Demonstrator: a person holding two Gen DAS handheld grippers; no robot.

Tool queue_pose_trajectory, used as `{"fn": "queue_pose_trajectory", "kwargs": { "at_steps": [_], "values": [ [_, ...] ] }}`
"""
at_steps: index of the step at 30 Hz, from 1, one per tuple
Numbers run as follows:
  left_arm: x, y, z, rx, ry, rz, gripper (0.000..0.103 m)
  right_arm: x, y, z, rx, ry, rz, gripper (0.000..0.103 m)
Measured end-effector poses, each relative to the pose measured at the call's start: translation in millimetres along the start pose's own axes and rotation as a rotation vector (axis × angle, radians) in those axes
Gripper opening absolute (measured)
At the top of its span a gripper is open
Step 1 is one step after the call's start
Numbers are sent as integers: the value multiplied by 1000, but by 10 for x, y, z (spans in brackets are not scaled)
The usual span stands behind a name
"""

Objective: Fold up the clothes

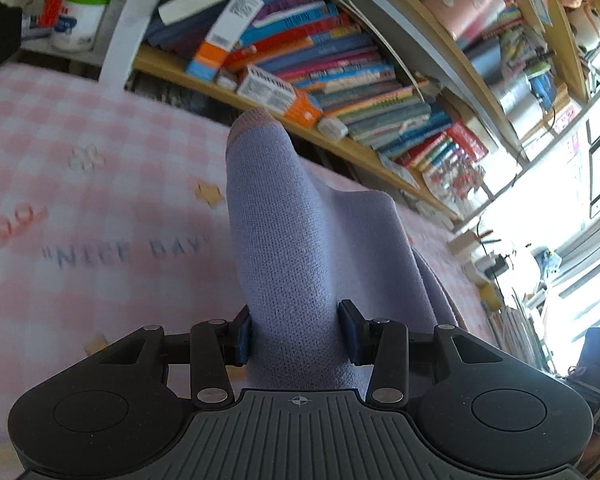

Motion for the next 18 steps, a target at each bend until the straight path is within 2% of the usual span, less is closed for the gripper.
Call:
{"fn": "queue_pose_trajectory", "kwargs": {
  "at_steps": [6,18],
  "values": [
    [-238,-366,68,21,7,1,42,-111,-346,293,9,21,-43,31],
    [-673,-1058,398,49,-10,-24,41,-71,-1028,991,16,49,-97,31]
  ]
}}
Point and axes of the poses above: each gripper's, at about its wrist camera, not at the fingertips, and z roughly the way its jaws point, x to its right, y to its underside, the point moved 4 cm from there along z, roughly the way its jaws point, and after that the axes turned 11 degrees about -x, right-handed, at the moved point
